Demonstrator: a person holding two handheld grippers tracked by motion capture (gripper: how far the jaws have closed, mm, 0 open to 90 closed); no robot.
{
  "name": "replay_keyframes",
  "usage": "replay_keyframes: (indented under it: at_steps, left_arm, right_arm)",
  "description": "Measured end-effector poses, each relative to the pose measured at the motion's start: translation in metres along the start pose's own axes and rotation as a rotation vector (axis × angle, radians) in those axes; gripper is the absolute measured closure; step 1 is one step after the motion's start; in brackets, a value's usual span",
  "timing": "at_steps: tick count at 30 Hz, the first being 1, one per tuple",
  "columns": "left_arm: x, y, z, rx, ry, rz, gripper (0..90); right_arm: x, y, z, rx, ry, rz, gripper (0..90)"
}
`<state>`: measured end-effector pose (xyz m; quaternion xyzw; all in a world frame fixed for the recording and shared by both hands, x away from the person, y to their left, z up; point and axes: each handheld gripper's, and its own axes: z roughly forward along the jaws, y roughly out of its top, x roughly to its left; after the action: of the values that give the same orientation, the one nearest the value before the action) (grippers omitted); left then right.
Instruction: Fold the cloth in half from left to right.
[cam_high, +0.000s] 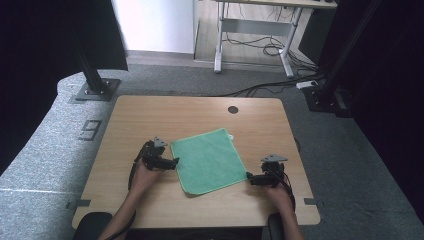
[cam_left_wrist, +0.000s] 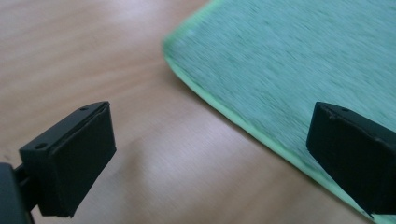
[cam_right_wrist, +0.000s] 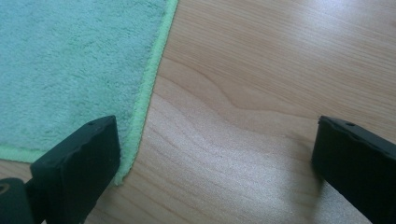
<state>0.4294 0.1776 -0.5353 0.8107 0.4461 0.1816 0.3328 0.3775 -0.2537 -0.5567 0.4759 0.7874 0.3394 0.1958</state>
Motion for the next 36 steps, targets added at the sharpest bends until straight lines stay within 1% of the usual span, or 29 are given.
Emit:
replay_keyframes:
  at_steps: [2, 5, 6, 9, 14, 15, 17, 18, 20, 21, 22, 23, 24, 25, 27, 32, 34, 36]
  left_arm:
    - [0.006, 0.006, 0.004, -0.005, 0.006, -0.010, 1.9]
    - [0.016, 0.013, 0.011, -0.009, 0.026, -0.028, 2.2]
    - [0.019, 0.015, 0.013, -0.009, 0.026, -0.037, 2.4]
    - [0.025, 0.019, 0.019, -0.008, 0.040, -0.051, 2.8]
    - [0.031, 0.024, 0.031, -0.004, 0.056, -0.073, 2.9]
    - [0.031, 0.025, 0.033, -0.003, 0.065, -0.076, 2.9]
    - [0.032, 0.026, 0.037, 0.014, 0.081, -0.078, 2.9]
    - [0.033, 0.025, 0.039, 0.024, 0.096, -0.080, 2.9]
    - [0.036, 0.025, 0.041, 0.033, 0.103, -0.097, 3.0]
    - [0.036, 0.026, 0.041, 0.028, 0.105, -0.097, 3.3]
    - [0.036, 0.026, 0.041, 0.031, 0.109, -0.089, 4.0]
    - [0.036, 0.026, 0.042, 0.035, 0.109, -0.082, 4.1]
    - [0.036, 0.026, 0.042, 0.034, 0.105, -0.083, 4.3]
    - [0.037, 0.025, 0.042, 0.034, 0.102, -0.090, 4.4]
    - [0.039, 0.025, 0.042, 0.037, 0.082, -0.105, 4.9]
    - [0.039, 0.025, 0.042, 0.035, 0.084, -0.106, 5.0]
    - [0.039, 0.024, 0.042, 0.034, 0.086, -0.107, 5.4]
    - [0.039, 0.024, 0.042, 0.033, 0.087, -0.107, 5.6]
  right_arm:
    - [0.000, 0.000, 0.000, 0.000, 0.000, 0.000, 0.9]
    - [0.000, 0.000, 0.000, 0.000, 0.000, 0.000, 1.0]
    - [0.000, 0.000, 0.000, 0.000, 0.000, 0.000, 1.0]
    - [0.000, 0.000, 0.000, 0.000, 0.000, 0.000, 0.9]
    - [0.000, 0.000, 0.000, 0.000, 0.000, 0.000, 1.0]
    - [0.000, 0.000, 0.000, 0.000, 0.000, 0.000, 0.9]
    - [0.000, 0.000, 0.000, 0.001, 0.001, -0.001, 0.8]
    - [0.000, 0.000, 0.000, 0.001, 0.001, -0.001, 0.8]
    - [0.000, 0.000, 0.000, 0.001, 0.001, -0.001, 0.8]
    - [0.000, 0.000, 0.000, 0.001, 0.001, -0.001, 0.7]
    - [0.000, 0.000, 0.000, 0.001, 0.001, -0.001, 0.6]
    - [0.000, 0.000, 0.000, 0.001, 0.001, -0.001, 0.6]
    - [0.000, 0.000, 0.000, 0.001, 0.002, 0.000, 0.6]
    - [0.000, 0.000, 0.000, 0.001, 0.002, -0.001, 0.6]
    - [0.000, 0.000, 0.000, 0.001, 0.002, -0.001, 0.6]
    - [0.001, 0.000, 0.000, 0.004, 0.005, -0.001, 0.7]
    - [0.002, 0.002, -0.001, 0.014, 0.014, -0.012, 3.2]
    - [0.004, 0.004, -0.003, 0.017, 0.012, -0.034, 4.1]
